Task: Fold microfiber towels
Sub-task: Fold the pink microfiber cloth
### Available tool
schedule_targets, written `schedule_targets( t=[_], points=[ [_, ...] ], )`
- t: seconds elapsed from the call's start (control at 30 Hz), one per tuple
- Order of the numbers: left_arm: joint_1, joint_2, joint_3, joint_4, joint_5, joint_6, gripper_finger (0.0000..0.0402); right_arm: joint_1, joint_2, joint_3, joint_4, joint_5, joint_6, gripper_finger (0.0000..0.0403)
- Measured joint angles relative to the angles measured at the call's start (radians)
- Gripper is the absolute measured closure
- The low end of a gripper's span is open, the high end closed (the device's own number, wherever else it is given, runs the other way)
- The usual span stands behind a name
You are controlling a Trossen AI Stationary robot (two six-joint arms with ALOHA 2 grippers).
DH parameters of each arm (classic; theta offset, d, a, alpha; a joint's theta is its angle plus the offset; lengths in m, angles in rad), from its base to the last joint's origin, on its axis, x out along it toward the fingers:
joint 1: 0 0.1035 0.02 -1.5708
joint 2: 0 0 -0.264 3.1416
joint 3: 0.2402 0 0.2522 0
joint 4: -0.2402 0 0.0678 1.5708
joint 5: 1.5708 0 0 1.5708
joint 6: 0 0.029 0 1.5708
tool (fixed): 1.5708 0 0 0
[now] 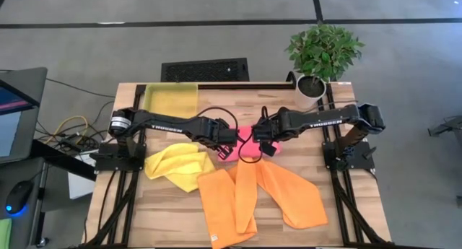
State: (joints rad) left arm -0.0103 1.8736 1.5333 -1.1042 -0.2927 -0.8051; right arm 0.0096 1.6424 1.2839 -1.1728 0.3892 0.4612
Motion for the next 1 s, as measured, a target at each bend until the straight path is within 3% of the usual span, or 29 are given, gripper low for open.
schedule_targets(
  t=[0.33, 0.67, 0.87, 1.0],
  points=[
    [0.033, 0.000, -0.002, -0.011, -0.018, 0.004, 0.0322, -0.019, 0.000, 0.000, 0.000, 0.005, -0.079, 0.0329],
    [0.048, 0.000, -0.002, -0.011, 0.000, 0.035, 0.0278, -0.050, 0.000, 0.000, 0.003, 0.007, -0.104, 0.0235],
    [0.041, -0.001, -0.001, -0.008, 0.130, 0.223, 0.0284, -0.085, -0.049, 0.018, -0.018, -0.009, -0.113, 0.0203],
    [0.017, -0.001, 0.000, 0.000, 0.163, 0.400, 0.0285, -0.103, -0.151, 0.032, -0.019, -0.130, -0.169, 0.0200]
  ],
)
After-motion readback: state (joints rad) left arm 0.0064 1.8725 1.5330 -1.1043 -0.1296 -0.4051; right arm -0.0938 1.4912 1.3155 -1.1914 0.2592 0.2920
